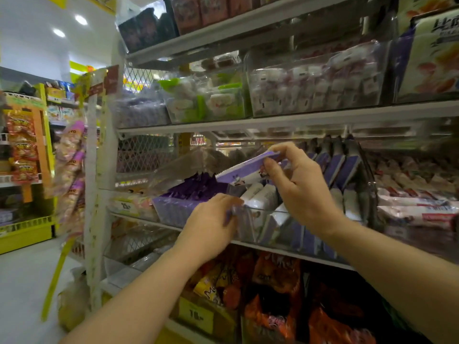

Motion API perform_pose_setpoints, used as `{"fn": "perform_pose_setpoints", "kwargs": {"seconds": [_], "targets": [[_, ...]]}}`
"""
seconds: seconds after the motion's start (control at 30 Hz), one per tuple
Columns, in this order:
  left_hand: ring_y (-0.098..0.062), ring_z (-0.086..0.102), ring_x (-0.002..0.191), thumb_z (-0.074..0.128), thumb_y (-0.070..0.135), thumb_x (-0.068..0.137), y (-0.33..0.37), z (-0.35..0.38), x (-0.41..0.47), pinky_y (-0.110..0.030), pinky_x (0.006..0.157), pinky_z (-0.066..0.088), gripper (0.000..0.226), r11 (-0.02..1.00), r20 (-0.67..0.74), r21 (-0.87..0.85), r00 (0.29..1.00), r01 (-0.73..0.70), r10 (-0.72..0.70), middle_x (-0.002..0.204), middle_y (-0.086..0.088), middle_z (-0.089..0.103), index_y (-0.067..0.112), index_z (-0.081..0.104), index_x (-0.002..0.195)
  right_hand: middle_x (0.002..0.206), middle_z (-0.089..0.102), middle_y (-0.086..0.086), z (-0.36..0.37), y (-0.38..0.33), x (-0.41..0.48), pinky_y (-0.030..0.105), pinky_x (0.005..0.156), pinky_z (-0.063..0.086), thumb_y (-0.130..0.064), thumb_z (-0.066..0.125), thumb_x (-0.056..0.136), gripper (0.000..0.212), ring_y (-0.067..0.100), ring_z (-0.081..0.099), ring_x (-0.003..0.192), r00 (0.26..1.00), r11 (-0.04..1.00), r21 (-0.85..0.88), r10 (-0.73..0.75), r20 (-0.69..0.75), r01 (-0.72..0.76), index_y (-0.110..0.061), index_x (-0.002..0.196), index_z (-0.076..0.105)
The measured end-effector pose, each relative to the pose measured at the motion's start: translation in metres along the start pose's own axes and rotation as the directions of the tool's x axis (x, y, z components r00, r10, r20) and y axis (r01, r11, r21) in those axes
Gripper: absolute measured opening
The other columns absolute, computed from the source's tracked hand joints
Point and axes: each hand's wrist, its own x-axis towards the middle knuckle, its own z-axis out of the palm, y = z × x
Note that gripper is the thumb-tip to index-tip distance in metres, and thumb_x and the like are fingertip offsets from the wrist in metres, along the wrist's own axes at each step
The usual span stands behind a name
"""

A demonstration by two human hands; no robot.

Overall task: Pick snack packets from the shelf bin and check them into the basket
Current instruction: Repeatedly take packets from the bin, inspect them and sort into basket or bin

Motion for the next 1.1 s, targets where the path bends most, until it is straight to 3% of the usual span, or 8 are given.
{"fn": "perform_pose_setpoints", "kwargs": {"seconds": [0.1, 0.23, 0.3, 0.43, 0.53, 0.7, 0.97, 1.1], "targets": [[-0.024, 0.067, 0.097, 0.047, 0.016, 0.099, -0.006, -0.014, -0.024, -0.037, 0.085, 0.05, 0.029, 0.898, -0.111, -0.371, 0.95, 0.235, -0.294, 0.098, 0.0, 0.073, 0.037, 0.067, 0.096, 0.097, 0.062, 0.005, 0.026, -0.005, -0.037, 0.022, 0.073, 0.048, -0.017, 0.055, 0.095, 0.017, 0.011, 0.06, 0.086, 1.0, 0.995, 0.096, -0.006, 0.017, 0.005, -0.034, 0.096, 0.054], [-0.019, 0.072, 0.074, 0.032, 0.041, 0.103, -0.014, -0.036, -0.063, -0.032, 0.066, 0.055, 0.044, 0.319, 0.246, -0.825, 0.804, 0.467, -0.542, 0.087, -0.004, 0.076, 0.018, 0.069, 0.107, 0.104, 0.061, 0.0, 0.064, -0.014, -0.084, 0.037, 0.082, 0.052, -0.026, 0.051, 0.093, 0.01, 0.014, 0.059, 0.099, 0.996, 0.984, 0.178, -0.033, 0.085, 0.018, -0.023, 0.1, 0.057], [-0.015, 0.072, 0.07, 0.039, 0.041, 0.1, -0.017, -0.042, -0.086, -0.025, 0.057, 0.055, 0.043, 0.202, 0.351, -0.833, 0.774, 0.515, -0.527, 0.091, -0.006, 0.076, 0.014, 0.068, 0.114, 0.104, 0.061, 0.001, 0.083, -0.019, -0.104, 0.033, 0.085, 0.05, -0.03, 0.046, 0.093, 0.021, 0.013, 0.057, 0.102, 0.988, 0.972, 0.233, -0.05, 0.146, 0.015, -0.014, 0.098, 0.059], [-0.017, 0.071, 0.073, 0.051, 0.012, 0.097, -0.035, -0.049, -0.126, -0.029, 0.062, 0.057, 0.027, 0.25, 0.305, -0.815, 0.754, 0.523, -0.581, 0.098, -0.006, 0.075, 0.012, 0.062, 0.122, 0.11, 0.062, 0.004, 0.118, -0.025, -0.13, 0.021, 0.091, 0.043, -0.026, 0.048, 0.09, 0.027, 0.009, 0.055, 0.112, 0.977, 0.929, 0.366, -0.016, 0.212, -0.064, -0.004, 0.088, 0.063], [-0.025, 0.071, 0.089, 0.057, 0.007, 0.093, -0.056, -0.049, -0.156, -0.045, 0.081, 0.057, 0.028, 0.313, 0.31, -0.76, 0.741, 0.57, -0.596, 0.108, -0.006, 0.074, 0.015, 0.06, 0.12, 0.125, 0.057, -0.003, 0.145, -0.021, -0.146, 0.031, 0.1, 0.044, -0.021, 0.059, 0.091, 0.022, 0.009, 0.054, 0.119, 0.937, 0.876, 0.399, 0.146, 0.317, -0.271, -0.017, 0.112, 0.059], [-0.026, 0.072, 0.096, 0.067, 0.005, 0.085, -0.087, -0.035, -0.202, -0.036, 0.07, 0.06, 0.038, 0.263, 0.385, -0.729, 0.696, 0.632, -0.606, 0.11, -0.005, 0.073, 0.019, 0.059, 0.119, 0.103, 0.073, 0.003, 0.179, -0.006, -0.174, 0.03, 0.073, 0.059, -0.016, 0.067, 0.087, 0.033, 0.017, 0.072, 0.088, 0.635, 0.515, 0.408, 0.414, 0.652, -0.754, -0.013, 0.119, 0.059], [-0.024, 0.073, 0.093, 0.067, 0.035, 0.074, -0.109, -0.009, -0.223, -0.037, 0.075, 0.061, 0.042, 0.317, 0.261, -0.717, 0.661, 0.621, -0.703, 0.103, -0.005, 0.075, 0.017, 0.065, 0.112, 0.099, 0.075, 0.003, 0.203, 0.012, -0.195, 0.028, 0.075, 0.059, -0.01, 0.069, 0.085, 0.023, 0.02, 0.073, 0.089, 0.48, 0.471, 0.294, 0.343, 0.808, -0.832, -0.013, 0.108, 0.067], [-0.024, 0.072, 0.095, 0.066, 0.029, 0.074, -0.111, -0.012, -0.223, -0.032, 0.07, 0.06, 0.036, 0.281, 0.225, -0.774, 0.662, 0.567, -0.715, 0.103, -0.008, 0.075, 0.014, 0.068, 0.106, 0.102, 0.075, 0.005, 0.205, 0.018, -0.2, 0.037, 0.083, 0.058, -0.014, 0.07, 0.084, 0.025, 0.024, 0.071, 0.093, 0.463, 0.458, 0.29, 0.326, 0.825, -0.84, -0.013, 0.108, 0.066]]}}
